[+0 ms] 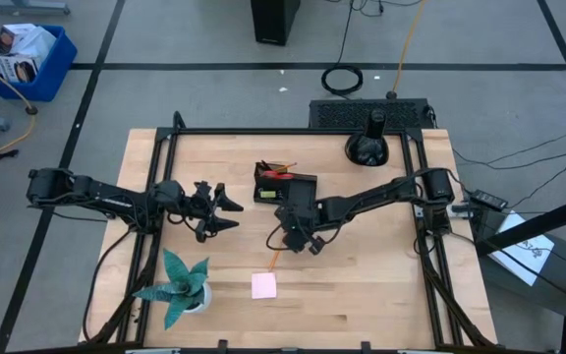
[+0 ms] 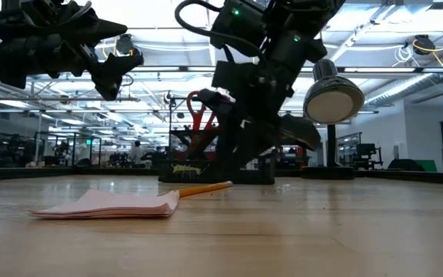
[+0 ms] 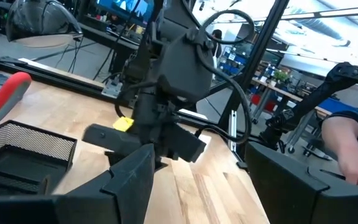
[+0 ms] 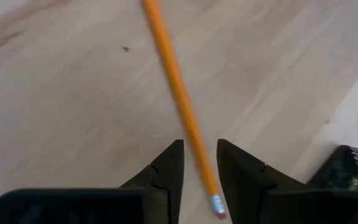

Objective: Pick and place office supplies into organizer
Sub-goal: Put the orange pencil into the black desk organizer

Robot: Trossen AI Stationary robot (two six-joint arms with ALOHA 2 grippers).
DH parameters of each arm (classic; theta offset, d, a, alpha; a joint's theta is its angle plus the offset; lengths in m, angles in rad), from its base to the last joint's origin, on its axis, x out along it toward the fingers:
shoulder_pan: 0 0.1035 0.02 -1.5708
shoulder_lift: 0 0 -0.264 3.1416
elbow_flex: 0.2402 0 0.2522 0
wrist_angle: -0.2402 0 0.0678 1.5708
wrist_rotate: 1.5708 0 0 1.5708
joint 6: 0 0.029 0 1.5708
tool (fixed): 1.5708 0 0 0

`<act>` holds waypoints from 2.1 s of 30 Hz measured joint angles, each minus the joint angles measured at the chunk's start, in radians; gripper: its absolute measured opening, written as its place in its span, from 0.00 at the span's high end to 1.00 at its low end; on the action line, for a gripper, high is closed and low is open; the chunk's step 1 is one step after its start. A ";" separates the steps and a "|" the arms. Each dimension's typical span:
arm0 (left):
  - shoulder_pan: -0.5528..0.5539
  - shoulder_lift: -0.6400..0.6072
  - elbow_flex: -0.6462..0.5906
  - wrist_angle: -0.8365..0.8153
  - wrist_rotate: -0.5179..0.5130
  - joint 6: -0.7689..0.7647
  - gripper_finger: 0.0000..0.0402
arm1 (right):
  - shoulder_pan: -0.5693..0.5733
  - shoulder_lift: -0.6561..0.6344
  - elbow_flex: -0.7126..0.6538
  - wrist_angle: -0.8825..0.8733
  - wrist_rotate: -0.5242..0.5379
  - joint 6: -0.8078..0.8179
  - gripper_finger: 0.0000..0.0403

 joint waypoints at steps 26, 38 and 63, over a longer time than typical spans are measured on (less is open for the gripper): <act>-0.001 0.000 0.000 0.000 0.001 0.006 0.36 | -0.055 0.025 0.030 -0.028 -0.078 -0.028 0.79; -0.001 0.000 0.000 0.005 0.001 0.005 0.36 | -0.069 0.054 0.030 -0.022 -0.131 -0.038 0.79; -0.001 0.000 0.001 -0.001 -0.078 -0.054 0.36 | -0.058 0.069 0.026 0.076 -0.016 0.023 1.00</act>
